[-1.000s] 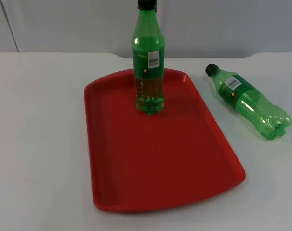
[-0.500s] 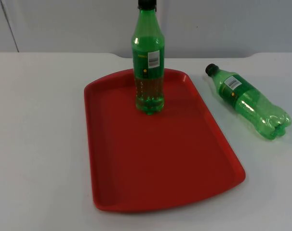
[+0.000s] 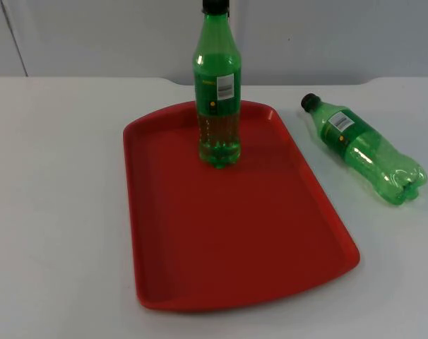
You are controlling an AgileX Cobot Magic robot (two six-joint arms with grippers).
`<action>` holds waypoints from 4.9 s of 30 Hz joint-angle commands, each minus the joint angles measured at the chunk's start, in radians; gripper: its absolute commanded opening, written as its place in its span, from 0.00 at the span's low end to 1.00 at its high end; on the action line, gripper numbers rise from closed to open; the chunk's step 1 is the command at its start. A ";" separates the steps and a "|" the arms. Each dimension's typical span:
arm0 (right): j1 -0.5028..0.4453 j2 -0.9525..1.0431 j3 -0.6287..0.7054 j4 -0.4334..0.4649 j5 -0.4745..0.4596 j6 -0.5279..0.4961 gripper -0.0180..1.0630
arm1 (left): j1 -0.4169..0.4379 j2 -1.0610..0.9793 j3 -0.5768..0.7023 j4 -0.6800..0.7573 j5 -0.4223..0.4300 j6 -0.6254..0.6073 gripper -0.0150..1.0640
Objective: Place the bottle upright on the tray.
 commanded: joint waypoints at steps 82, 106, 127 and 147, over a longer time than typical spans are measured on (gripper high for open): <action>-0.005 1.594 -1.141 0.057 0.015 -0.159 0.99 | -0.006 -0.004 0.005 -0.190 0.005 0.057 0.99; 0.098 2.266 -1.685 0.063 0.138 -0.125 0.98 | -0.006 -0.004 0.005 -0.188 0.005 0.057 0.99; 0.125 2.496 -1.755 0.065 0.063 -0.130 0.98 | -0.006 -0.004 0.005 -0.188 0.005 0.057 0.99; 0.125 2.595 -1.774 0.069 0.022 -0.137 0.96 | -0.006 -0.004 0.005 -0.188 0.005 0.057 0.99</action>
